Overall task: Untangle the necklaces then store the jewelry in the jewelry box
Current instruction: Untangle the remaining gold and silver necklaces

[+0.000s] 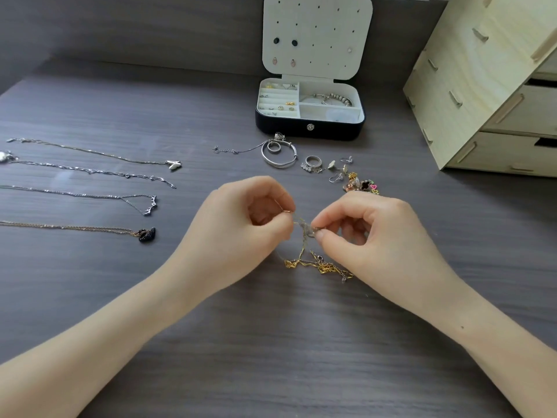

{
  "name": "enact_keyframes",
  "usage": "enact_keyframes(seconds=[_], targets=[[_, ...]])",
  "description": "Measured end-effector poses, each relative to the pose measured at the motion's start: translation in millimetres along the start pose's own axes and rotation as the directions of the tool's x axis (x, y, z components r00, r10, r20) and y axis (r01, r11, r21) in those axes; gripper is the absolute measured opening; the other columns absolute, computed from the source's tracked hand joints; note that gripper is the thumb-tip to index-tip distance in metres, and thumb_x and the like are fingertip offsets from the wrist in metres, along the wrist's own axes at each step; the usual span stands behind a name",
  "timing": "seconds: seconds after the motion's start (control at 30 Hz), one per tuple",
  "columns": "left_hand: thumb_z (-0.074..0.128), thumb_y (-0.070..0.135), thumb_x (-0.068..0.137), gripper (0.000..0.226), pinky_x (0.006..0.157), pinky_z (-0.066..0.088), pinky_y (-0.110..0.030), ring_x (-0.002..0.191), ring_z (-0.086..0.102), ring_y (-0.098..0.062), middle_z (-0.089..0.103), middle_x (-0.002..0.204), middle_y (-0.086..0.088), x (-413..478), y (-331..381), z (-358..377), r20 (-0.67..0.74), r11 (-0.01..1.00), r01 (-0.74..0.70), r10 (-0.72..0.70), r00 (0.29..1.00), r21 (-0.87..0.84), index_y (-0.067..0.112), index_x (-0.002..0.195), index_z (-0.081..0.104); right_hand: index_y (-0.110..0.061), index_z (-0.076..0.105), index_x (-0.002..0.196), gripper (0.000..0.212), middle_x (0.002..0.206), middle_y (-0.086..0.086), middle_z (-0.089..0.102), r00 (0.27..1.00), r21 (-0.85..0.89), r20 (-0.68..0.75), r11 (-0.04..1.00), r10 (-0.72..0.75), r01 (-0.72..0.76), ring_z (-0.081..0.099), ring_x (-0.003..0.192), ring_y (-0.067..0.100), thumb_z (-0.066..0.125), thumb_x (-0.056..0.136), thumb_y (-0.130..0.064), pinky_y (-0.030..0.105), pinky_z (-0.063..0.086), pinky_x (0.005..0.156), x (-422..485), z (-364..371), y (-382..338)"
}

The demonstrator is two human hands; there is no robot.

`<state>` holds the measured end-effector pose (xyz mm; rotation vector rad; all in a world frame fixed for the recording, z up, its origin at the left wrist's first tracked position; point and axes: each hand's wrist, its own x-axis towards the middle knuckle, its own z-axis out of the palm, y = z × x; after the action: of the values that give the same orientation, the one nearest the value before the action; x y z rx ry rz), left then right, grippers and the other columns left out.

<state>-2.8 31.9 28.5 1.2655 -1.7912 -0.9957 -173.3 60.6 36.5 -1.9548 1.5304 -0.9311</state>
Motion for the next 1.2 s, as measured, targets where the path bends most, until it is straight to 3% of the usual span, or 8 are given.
enact_keyframes(seconds=[0.17, 0.27, 0.43, 0.6, 0.77, 0.9, 1.03, 1.2], targets=[[0.067, 0.017, 0.077, 0.011, 0.053, 0.036, -0.016, 0.049, 0.045, -0.005, 0.052, 0.05, 0.011, 1.9, 3.0, -2.2, 0.165, 0.964, 0.173, -0.14, 0.976, -0.204, 0.015, 0.069, 0.06, -0.028, 0.062, 0.064, 0.008, 0.064, -0.014, 0.053, 0.996, 0.158, 0.068, 0.985, 0.054, -0.064, 0.046, 0.06, 0.008, 0.069, 0.067, -0.029, 0.018, 0.04, 0.059, -0.4, -5.9, -3.8], [0.064, 0.025, 0.073, 0.009, 0.047, 0.029, -0.014, 0.046, 0.034, -0.006, 0.042, 0.049, 0.013, 1.8, 8.5, -3.9, 0.271, 0.915, 0.269, -0.188, 0.944, -0.302, 0.02, 0.066, 0.061, -0.025, 0.063, 0.07, 0.012, 0.073, 0.004, 0.059, 0.985, 0.248, 0.143, 0.96, 0.098, -0.132, 0.05, 0.064, 0.023, 0.072, 0.065, -0.03, 0.037, 0.046, 0.063, -0.2, -8.1, -6.5], [0.056, 0.026, 0.091, 0.031, 0.043, 0.022, -0.019, 0.044, 0.021, -0.01, 0.027, 0.048, 0.006, -0.3, 14.1, -2.2, 0.302, 0.906, 0.283, -0.187, 0.935, -0.316, 0.018, 0.061, 0.059, -0.019, 0.063, 0.071, 0.015, 0.082, 0.01, 0.066, 0.972, 0.346, 0.204, 0.921, 0.112, -0.179, 0.058, 0.068, 0.034, 0.075, 0.064, -0.024, 0.05, 0.051, 0.069, -0.3, -9.2, -12.3], [0.046, 0.024, 0.094, 0.034, 0.041, 0.023, -0.016, 0.042, 0.023, -0.01, 0.029, 0.045, 0.007, -0.2, 16.2, -2.8, 0.279, 0.923, 0.258, -0.178, 0.944, -0.285, 0.014, 0.062, 0.048, -0.021, 0.06, 0.064, 0.028, 0.083, 0.011, 0.069, 0.962, 0.422, 0.235, 0.877, 0.14, -0.23, 0.062, 0.068, 0.02, 0.072, 0.076, 0.0, 0.044, 0.054, 0.073, 0.3, -9.7, -12.5], [0.05, 0.03, 0.094, 0.034, 0.046, 0.02, -0.019, 0.045, 0.023, -0.01, 0.03, 0.045, 0.009, 0.2, 14.3, -3.5, 0.248, 0.928, 0.284, -0.223, 0.943, -0.243, 0.014, 0.064, 0.047, -0.011, 0.053, 0.071, 0.022, 0.078, 0.001, 0.068, 0.966, 0.525, 0.208, 0.816, 0.153, -0.243, 0.062, 0.071, 0.008, 0.065, 0.08, 0.005, 0.017, 0.05, 0.068, 1.5, -9.9, -14.6], [0.047, 0.045, 0.081, 0.036, 0.056, 0.027, -0.026, 0.051, 0.033, -0.008, 0.04, 0.049, 0.011, 0.5, 7.2, -2.4, 0.177, 0.97, 0.196, -0.169, 0.97, -0.146, 0.021, 0.054, 0.049, -0.01, 0.056, 0.073, 0.022, 0.072, 0.002, 0.063, 0.971, 0.533, 0.183, 0.814, 0.156, -0.231, 0.058, 0.067, 0.008, 0.07, 0.076, 0.006, 0.015, 0.046, 0.065, 2.9, -11.2, -12.5], [0.048, 0.05, 0.077, 0.039, 0.064, 0.027, -0.029, 0.063, 0.037, -0.012, 0.042, 0.064, -0.001, 0.0, 1.3, -1.1, 0.109, 0.981, 0.174, -0.164, 0.98, -0.091, 0.014, 0.063, 0.052, -0.013, 0.065, 0.081, 0.02, 0.069, 0.0, 0.064, 0.962, 0.493, 0.212, 0.831, 0.171, -0.256, 0.059, 0.064, 0.008, 0.071, 0.074, 0.005, 0.014, 0.047, 0.062, 3.6, -13.2, -7.5], [0.065, 0.049, 0.065, 0.036, 0.073, 0.03, -0.034, 0.074, 0.043, -0.015, 0.052, 0.074, -0.008, 0.0, 4.2, -4.1, 0.152, 0.927, 0.199, -0.158, 0.976, -0.318, 0.016, 0.055, 0.056, -0.013, 0.07, 0.079, 0.019, 0.07, 0.003, 0.071, 0.973, 0.495, 0.167, 0.839, 0.161, -0.224, 0.066, 0.067, 0.008, 0.077, 0.065, -0.001, 0.015, 0.051, 0.066, 2.9, -16.0, -9.3]])
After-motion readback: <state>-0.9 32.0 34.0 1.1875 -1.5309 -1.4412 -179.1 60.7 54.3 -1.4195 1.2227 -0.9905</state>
